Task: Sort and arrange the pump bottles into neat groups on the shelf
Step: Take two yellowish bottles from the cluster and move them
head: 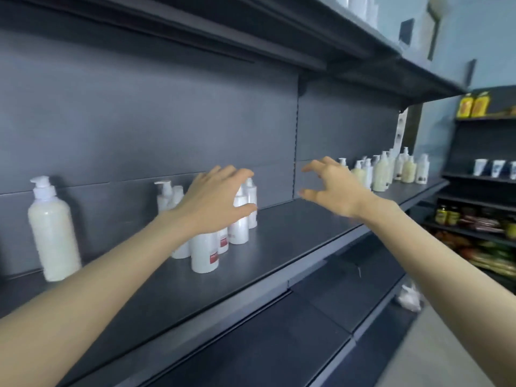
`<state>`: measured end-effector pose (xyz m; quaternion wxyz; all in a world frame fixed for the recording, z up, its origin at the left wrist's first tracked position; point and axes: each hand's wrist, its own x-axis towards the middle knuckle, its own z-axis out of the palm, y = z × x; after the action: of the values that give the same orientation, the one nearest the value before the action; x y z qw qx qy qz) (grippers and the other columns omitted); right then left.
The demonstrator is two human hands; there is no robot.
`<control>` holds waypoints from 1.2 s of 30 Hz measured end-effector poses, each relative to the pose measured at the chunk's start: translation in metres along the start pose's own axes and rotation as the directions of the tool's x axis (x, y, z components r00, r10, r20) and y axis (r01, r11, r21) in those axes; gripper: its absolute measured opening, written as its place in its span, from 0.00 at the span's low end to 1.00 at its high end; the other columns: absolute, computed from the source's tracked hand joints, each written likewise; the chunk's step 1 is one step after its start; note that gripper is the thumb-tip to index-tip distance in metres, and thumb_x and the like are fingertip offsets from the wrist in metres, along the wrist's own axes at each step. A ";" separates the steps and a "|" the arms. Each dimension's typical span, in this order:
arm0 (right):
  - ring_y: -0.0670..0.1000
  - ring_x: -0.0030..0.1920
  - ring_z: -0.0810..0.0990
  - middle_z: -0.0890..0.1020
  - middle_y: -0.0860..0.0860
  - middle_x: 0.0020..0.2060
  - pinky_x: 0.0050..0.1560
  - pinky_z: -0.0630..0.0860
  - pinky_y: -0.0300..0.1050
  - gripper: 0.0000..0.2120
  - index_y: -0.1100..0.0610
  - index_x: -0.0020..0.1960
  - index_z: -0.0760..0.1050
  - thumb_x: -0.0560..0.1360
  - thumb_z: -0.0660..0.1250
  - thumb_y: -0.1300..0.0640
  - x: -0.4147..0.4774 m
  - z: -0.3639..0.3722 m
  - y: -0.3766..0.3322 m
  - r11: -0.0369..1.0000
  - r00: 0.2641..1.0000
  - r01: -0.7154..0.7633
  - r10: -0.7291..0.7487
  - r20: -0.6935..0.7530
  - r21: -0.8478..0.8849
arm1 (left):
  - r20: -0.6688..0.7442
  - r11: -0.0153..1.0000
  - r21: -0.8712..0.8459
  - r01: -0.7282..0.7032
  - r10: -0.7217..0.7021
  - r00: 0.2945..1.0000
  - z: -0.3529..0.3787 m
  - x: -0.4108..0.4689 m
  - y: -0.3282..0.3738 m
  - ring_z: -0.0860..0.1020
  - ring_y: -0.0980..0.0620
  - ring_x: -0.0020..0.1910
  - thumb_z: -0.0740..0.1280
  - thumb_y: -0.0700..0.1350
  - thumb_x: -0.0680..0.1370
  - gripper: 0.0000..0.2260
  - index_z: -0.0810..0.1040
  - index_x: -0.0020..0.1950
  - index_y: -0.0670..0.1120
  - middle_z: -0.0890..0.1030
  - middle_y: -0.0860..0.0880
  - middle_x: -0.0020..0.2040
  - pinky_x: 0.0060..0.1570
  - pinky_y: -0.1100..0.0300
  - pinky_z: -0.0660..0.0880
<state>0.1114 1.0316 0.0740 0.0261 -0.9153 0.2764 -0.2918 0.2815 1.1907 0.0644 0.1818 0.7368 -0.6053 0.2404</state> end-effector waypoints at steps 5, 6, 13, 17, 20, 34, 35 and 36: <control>0.57 0.63 0.71 0.69 0.56 0.66 0.59 0.67 0.46 0.25 0.56 0.69 0.67 0.75 0.67 0.50 -0.019 -0.034 0.101 0.997 0.999 -0.050 0.049 -0.005 -0.066 | -0.013 0.998 -0.027 -0.061 0.060 0.998 0.041 0.058 0.085 0.65 0.48 0.67 0.62 0.59 0.76 0.28 0.61 0.73 0.52 0.68 0.51 0.68 0.63 0.53 0.61; 0.57 0.64 0.71 0.70 0.56 0.65 0.59 0.67 0.45 0.25 0.56 0.69 0.67 0.75 0.67 0.50 -0.023 -0.040 0.122 0.996 0.998 -0.059 0.059 -0.009 -0.065 | -0.010 0.997 -0.036 -0.072 0.072 0.997 0.049 0.070 0.102 0.65 0.48 0.67 0.62 0.59 0.76 0.28 0.60 0.73 0.52 0.68 0.51 0.68 0.64 0.53 0.61; 0.55 0.63 0.71 0.68 0.51 0.68 0.61 0.70 0.51 0.25 0.55 0.69 0.66 0.75 0.66 0.50 -0.027 -0.069 0.242 0.989 0.991 -0.130 0.130 -0.013 -0.063 | 0.011 0.990 -0.050 -0.130 0.130 0.991 0.103 0.147 0.195 0.66 0.48 0.66 0.61 0.60 0.76 0.28 0.60 0.73 0.51 0.69 0.50 0.67 0.65 0.53 0.61; 0.55 0.61 0.73 0.68 0.51 0.67 0.62 0.71 0.53 0.25 0.55 0.70 0.66 0.75 0.67 0.50 -0.010 -0.075 0.298 0.986 0.988 -0.153 0.151 -0.023 -0.071 | 0.008 0.988 -0.056 -0.147 0.148 0.989 0.129 0.193 0.223 0.66 0.48 0.65 0.61 0.60 0.76 0.28 0.60 0.73 0.51 0.70 0.50 0.66 0.66 0.53 0.60; 0.55 0.59 0.73 0.68 0.53 0.66 0.61 0.71 0.51 0.25 0.56 0.69 0.66 0.75 0.67 0.51 0.010 -0.074 0.337 0.986 0.988 -0.150 0.148 -0.037 -0.076 | 0.003 0.988 -0.062 -0.143 0.143 0.990 0.153 0.230 0.235 0.65 0.48 0.67 0.61 0.60 0.76 0.28 0.59 0.73 0.52 0.69 0.50 0.67 0.67 0.53 0.59; 0.56 0.64 0.70 0.68 0.53 0.68 0.63 0.68 0.50 0.26 0.54 0.69 0.67 0.74 0.67 0.50 0.146 -0.047 0.539 0.967 0.976 -0.213 0.204 -0.076 -0.138 | -0.039 0.976 -0.108 -0.187 0.184 0.982 0.299 0.438 0.274 0.64 0.49 0.68 0.62 0.60 0.75 0.29 0.60 0.73 0.52 0.69 0.51 0.68 0.66 0.53 0.58; 0.56 0.64 0.70 0.68 0.53 0.68 0.62 0.68 0.50 0.26 0.54 0.69 0.67 0.74 0.67 0.50 0.154 -0.046 0.552 0.965 0.974 -0.221 0.212 -0.078 -0.139 | -0.035 0.975 -0.110 -0.192 0.189 0.981 0.308 0.452 0.278 0.64 0.49 0.68 0.62 0.60 0.75 0.28 0.60 0.73 0.52 0.69 0.52 0.68 0.66 0.53 0.58; 0.56 0.63 0.70 0.68 0.53 0.67 0.61 0.68 0.50 0.25 0.54 0.69 0.67 0.74 0.67 0.50 0.162 -0.045 0.566 0.964 0.973 -0.225 0.215 -0.079 -0.144 | -0.032 0.975 -0.107 -0.195 0.192 0.981 0.319 0.465 0.282 0.65 0.49 0.68 0.62 0.60 0.75 0.28 0.60 0.72 0.53 0.69 0.52 0.68 0.66 0.54 0.58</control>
<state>-0.0814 0.4735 0.0765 -0.0201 -0.8688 0.3984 -0.2935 0.1191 0.5815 0.0644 0.2039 0.6607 -0.6844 0.2312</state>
